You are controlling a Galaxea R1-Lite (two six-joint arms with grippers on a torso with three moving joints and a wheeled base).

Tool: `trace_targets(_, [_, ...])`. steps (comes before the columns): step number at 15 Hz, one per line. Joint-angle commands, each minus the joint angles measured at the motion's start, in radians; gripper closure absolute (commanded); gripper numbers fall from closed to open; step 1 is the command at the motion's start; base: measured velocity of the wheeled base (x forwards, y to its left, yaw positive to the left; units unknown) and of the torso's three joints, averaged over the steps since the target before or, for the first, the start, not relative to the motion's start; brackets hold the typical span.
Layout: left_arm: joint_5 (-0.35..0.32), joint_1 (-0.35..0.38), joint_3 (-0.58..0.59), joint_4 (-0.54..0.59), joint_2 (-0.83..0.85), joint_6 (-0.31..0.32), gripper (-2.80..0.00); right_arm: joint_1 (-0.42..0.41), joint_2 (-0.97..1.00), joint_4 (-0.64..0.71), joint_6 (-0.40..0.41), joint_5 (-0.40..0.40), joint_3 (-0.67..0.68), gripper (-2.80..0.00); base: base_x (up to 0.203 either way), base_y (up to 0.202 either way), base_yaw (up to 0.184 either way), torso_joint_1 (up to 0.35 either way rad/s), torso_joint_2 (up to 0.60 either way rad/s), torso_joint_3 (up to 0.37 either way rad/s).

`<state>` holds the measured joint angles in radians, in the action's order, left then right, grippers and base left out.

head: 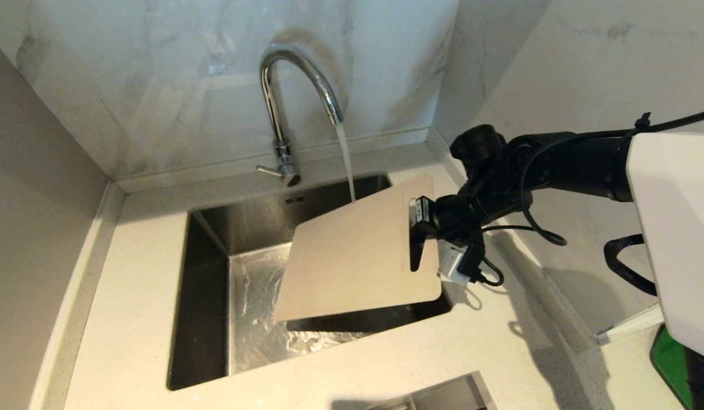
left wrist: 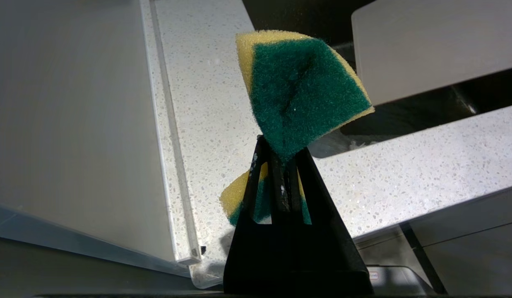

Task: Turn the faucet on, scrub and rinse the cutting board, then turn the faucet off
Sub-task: Scrub the cutting board underwater

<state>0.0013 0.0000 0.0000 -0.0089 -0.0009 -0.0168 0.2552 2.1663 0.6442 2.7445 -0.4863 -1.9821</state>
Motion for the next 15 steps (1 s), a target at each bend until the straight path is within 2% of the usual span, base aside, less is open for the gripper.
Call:
trace_targets(1, [0.0,0.0,0.003,0.0,-0.001,0.0,0.0,-0.02,0.01,-0.028,0.016,-0.008,0.0,0.0,0.0,0.0,0.0,0.0,0.0,0.0])
trace_targets(6, [0.0,0.0,0.003,0.0,-0.001,0.0,0.0,-0.027,0.049,-0.125,0.016,-0.046,-0.001,0.0,0.0,0.0,0.0,0.0,0.0,0.0])
trace_targets(15, [0.0,0.0,0.003,0.0,-0.001,0.0,0.0,-0.025,0.069,-0.173,0.016,-0.083,-0.01,0.0,0.0,0.0,0.0,0.0,0.0,0.0])
